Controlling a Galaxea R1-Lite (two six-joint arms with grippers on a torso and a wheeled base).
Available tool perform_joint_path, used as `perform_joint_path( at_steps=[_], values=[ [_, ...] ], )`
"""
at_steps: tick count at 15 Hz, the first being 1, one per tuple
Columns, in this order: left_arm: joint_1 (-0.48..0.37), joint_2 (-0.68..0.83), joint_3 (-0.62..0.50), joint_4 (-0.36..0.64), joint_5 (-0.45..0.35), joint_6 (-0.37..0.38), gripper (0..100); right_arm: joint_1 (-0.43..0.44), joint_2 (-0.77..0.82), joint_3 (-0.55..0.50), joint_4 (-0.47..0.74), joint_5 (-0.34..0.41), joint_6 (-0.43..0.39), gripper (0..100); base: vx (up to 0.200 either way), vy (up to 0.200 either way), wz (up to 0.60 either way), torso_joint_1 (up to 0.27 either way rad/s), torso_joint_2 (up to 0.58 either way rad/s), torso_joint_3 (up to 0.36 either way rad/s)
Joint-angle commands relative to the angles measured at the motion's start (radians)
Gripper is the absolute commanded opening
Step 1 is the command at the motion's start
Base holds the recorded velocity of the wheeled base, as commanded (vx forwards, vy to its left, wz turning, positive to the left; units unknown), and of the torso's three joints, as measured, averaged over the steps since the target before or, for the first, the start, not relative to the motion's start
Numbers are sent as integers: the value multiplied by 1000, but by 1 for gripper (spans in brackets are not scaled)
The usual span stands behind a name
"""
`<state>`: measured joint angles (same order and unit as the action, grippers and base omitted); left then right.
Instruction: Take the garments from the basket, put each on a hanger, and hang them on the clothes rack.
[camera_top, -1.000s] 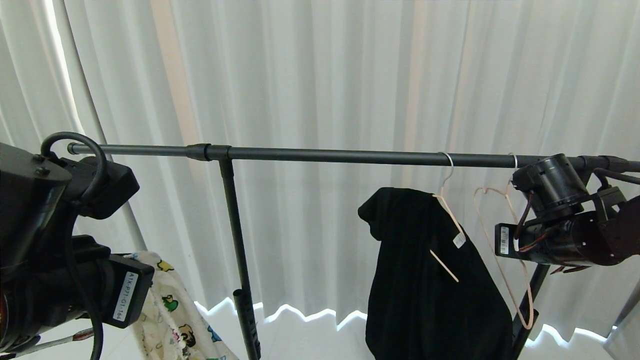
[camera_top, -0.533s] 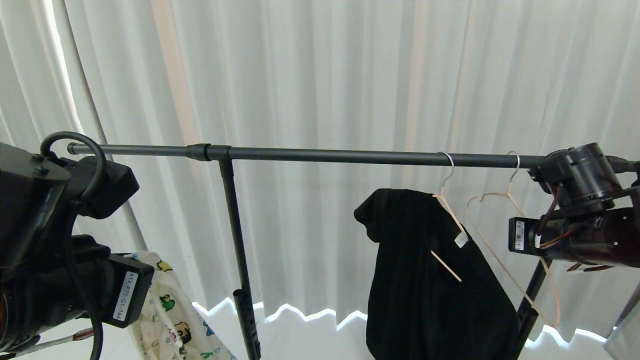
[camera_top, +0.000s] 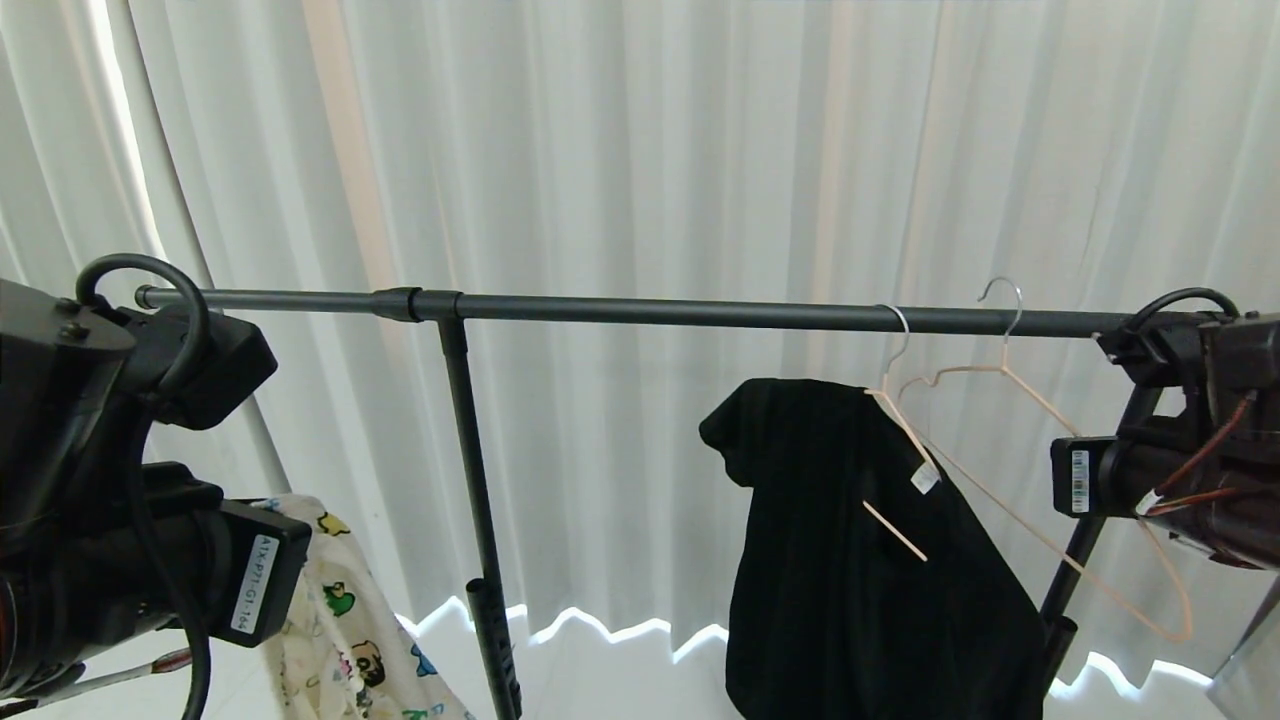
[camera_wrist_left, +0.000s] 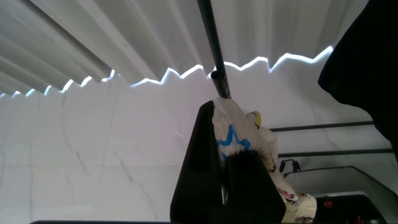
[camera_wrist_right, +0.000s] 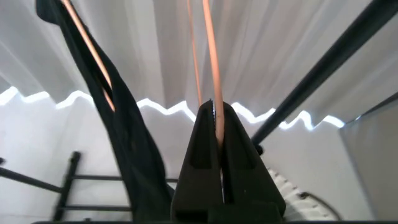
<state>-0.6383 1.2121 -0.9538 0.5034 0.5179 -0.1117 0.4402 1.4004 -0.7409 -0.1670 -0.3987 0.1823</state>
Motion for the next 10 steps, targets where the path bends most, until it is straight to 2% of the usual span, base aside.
perform_joint_path(
  at_steps=[1,5,10],
  values=[
    [0,-2,0,-6,1,0,0,-3,-43,51,-32,3,-29,0,0,0,0,0,0,0],
    [0,1,1,-26,2,1,0,-11,-84,60,-54,1,-35,0,0,0,0,0,0,0],
    [0,-3,6,-26,11,4,0,-28,-225,126,-52,6,-67,0,0,0,0,0,0,0]
  ],
)
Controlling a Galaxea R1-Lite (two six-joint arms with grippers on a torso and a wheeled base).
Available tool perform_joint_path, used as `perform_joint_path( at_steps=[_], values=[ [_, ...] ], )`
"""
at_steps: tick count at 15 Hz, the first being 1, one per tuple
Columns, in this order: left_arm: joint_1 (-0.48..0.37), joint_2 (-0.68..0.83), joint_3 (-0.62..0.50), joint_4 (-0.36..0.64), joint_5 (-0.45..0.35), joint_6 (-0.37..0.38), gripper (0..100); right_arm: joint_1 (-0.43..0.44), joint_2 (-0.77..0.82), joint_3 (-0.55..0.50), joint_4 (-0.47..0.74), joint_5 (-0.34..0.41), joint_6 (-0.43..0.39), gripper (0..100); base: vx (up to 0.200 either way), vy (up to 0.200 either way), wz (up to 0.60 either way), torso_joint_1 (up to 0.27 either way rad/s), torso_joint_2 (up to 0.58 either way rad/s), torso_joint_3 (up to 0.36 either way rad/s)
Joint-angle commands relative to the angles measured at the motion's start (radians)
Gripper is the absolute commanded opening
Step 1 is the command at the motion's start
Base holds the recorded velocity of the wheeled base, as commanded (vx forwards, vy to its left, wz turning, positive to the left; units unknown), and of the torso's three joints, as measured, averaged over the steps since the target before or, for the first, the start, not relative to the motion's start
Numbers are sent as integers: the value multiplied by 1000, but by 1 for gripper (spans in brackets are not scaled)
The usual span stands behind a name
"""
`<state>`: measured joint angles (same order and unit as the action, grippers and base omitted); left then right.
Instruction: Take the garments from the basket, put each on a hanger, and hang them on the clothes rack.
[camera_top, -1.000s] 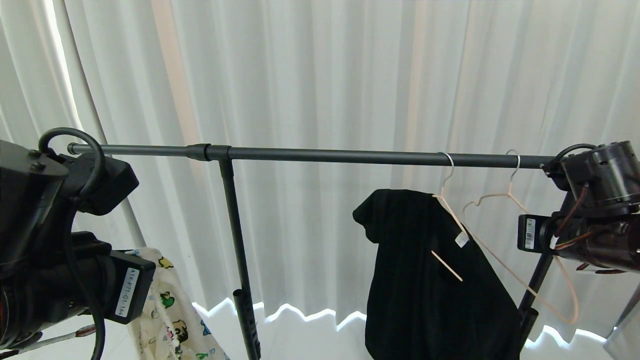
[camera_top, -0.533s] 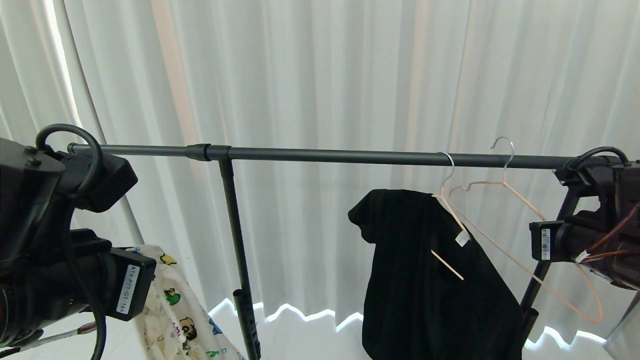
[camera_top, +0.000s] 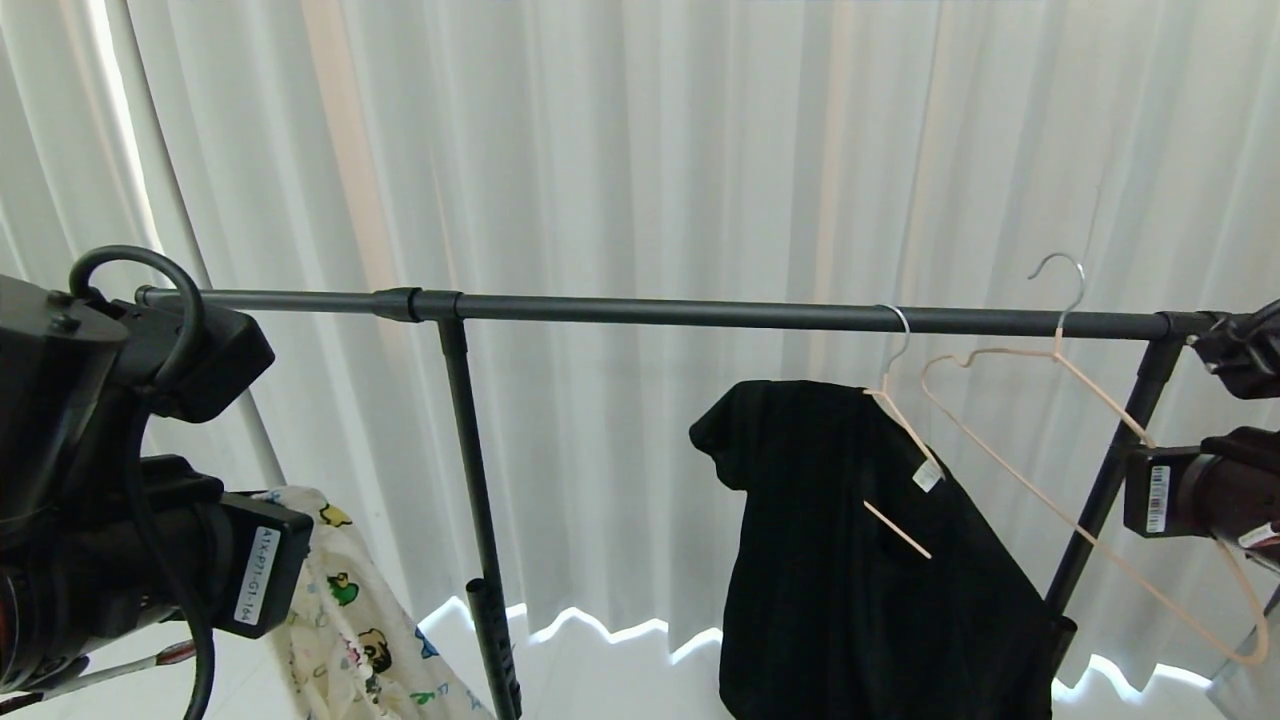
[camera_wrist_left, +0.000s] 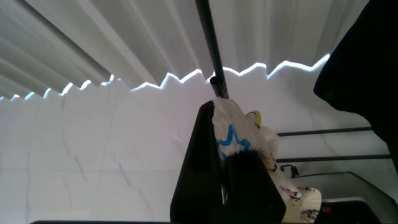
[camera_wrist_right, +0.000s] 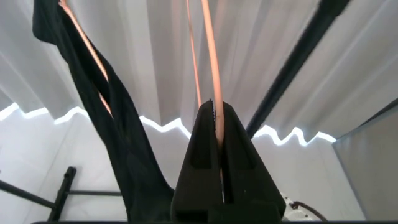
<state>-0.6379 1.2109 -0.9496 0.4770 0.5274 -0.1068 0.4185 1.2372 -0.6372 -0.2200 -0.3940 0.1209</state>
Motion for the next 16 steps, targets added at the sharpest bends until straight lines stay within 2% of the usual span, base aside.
perform_joint_path(
  at_steps=[1,5,12,16],
  values=[
    [-2,-1,0,0,14,-1,0,-7,-88,41,1,7,-23,0,-200,0,0,2,-2,7],
    [-3,1,-5,0,31,2,0,-35,-148,73,1,57,-61,0,-200,0,0,0,-1,2],
    [-3,9,-5,0,31,2,0,-43,-153,70,-1,63,-70,0,-200,0,0,-1,2,2],
    [-3,9,-5,0,31,2,0,-43,-156,67,-1,106,-72,0,-200,0,0,6,0,2]
  ],
)
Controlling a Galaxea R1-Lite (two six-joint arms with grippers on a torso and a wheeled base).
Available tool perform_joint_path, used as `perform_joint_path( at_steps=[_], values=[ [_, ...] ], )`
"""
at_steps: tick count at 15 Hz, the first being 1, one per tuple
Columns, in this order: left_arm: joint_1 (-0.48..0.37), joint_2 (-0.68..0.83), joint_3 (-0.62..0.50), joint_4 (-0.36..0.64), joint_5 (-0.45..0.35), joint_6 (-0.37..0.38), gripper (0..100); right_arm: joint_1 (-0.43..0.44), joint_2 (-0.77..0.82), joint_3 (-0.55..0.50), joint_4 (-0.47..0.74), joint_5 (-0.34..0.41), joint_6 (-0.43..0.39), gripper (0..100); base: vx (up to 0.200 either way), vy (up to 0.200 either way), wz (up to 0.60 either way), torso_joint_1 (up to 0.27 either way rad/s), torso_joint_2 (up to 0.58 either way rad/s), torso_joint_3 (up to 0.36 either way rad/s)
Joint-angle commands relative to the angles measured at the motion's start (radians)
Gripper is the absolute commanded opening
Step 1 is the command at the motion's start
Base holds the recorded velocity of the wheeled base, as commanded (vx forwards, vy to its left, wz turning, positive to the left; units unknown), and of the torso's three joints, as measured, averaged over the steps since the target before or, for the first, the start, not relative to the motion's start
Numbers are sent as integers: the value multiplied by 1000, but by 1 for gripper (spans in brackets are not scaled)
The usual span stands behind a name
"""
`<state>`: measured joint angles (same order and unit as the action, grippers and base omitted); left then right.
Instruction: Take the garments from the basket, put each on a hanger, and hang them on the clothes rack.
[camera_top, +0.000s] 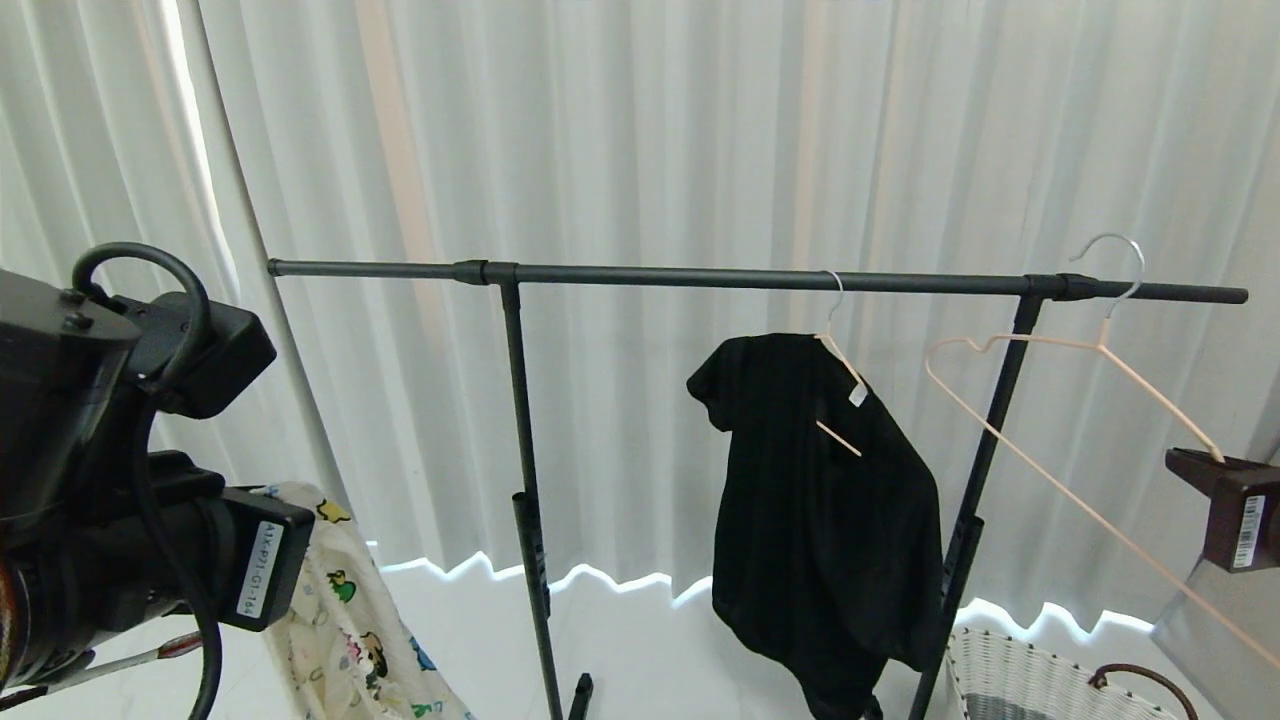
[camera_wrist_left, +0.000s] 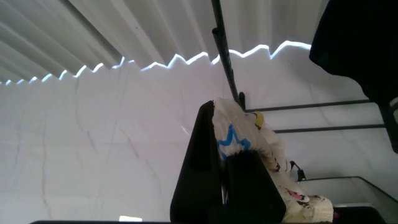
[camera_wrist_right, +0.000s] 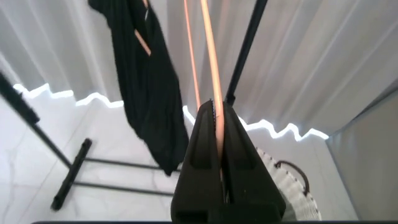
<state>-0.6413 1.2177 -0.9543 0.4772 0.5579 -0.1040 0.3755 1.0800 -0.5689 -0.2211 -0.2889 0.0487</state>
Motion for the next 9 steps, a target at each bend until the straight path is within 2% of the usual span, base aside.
perform_joint_path(
  at_steps=[1,3,5,7,9],
  values=[
    [0,2,0,0,0,0,0,0,1,-3,-1,10,0,0,-200,0,0,-2,-2,12],
    [0,10,0,-3,0,0,0,0,-6,-3,-3,34,0,0,-200,0,0,7,0,2],
    [-18,16,0,-25,-3,0,0,6,-28,-8,-6,126,0,0,0,0,0,0,0,0],
    [-57,39,-12,-31,-3,-2,0,60,-60,-3,-12,228,-7,0,0,0,0,0,0,0],
    [-75,86,-51,-32,-1,-6,0,126,-61,9,-9,248,-3,0,0,0,0,0,0,0]
  ],
)
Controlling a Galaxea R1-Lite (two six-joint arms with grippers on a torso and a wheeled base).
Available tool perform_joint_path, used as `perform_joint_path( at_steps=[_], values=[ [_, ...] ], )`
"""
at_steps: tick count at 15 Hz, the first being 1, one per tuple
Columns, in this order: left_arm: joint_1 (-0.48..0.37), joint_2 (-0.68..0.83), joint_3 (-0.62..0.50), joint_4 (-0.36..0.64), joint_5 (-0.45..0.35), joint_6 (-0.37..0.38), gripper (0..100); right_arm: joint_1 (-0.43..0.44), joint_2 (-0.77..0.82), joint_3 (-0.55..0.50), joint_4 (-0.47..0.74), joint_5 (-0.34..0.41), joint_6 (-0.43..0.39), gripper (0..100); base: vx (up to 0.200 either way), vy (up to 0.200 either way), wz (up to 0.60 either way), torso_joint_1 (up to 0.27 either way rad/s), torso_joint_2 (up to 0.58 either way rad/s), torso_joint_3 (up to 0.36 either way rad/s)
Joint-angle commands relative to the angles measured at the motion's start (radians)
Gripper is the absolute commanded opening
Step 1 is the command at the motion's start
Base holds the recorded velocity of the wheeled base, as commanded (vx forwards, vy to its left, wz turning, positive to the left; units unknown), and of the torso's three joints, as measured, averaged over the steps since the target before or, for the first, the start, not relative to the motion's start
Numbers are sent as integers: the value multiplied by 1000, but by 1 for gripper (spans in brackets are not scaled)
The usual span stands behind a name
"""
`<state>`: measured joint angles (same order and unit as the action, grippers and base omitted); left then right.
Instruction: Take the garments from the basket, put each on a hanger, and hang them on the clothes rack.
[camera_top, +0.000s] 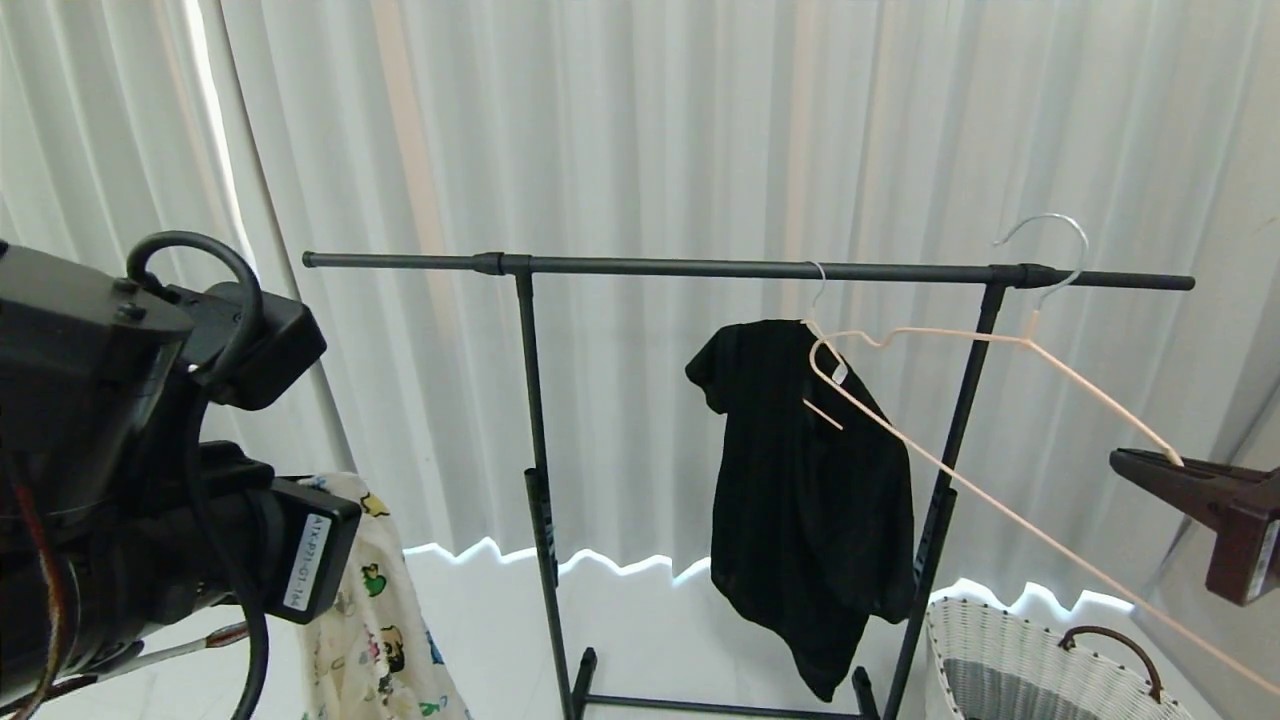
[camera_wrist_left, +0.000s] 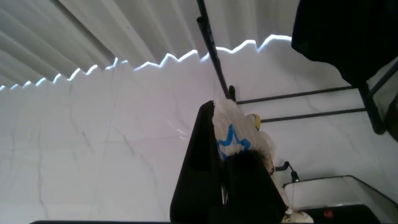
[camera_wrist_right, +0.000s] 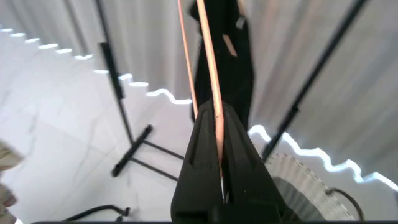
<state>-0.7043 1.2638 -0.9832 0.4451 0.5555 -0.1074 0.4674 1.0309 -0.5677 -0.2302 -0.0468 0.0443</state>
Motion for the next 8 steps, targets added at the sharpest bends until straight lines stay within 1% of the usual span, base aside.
perform_joint_path(
  at_steps=[1,3,5,8],
  values=[
    [-11,68,-40,0,1,-5,0,71,-12,14,0,5,5,0,0,0,0,0,0,0],
    [0,154,-120,0,17,-35,0,197,-12,25,3,4,31,0,0,0,0,0,0,0],
    [2,233,-187,0,58,-81,0,329,-9,23,31,5,92,0,0,0,0,0,0,0],
    [14,301,-215,0,87,-170,0,540,-8,18,65,4,194,0,0,0,0,0,0,0]
  ],
)
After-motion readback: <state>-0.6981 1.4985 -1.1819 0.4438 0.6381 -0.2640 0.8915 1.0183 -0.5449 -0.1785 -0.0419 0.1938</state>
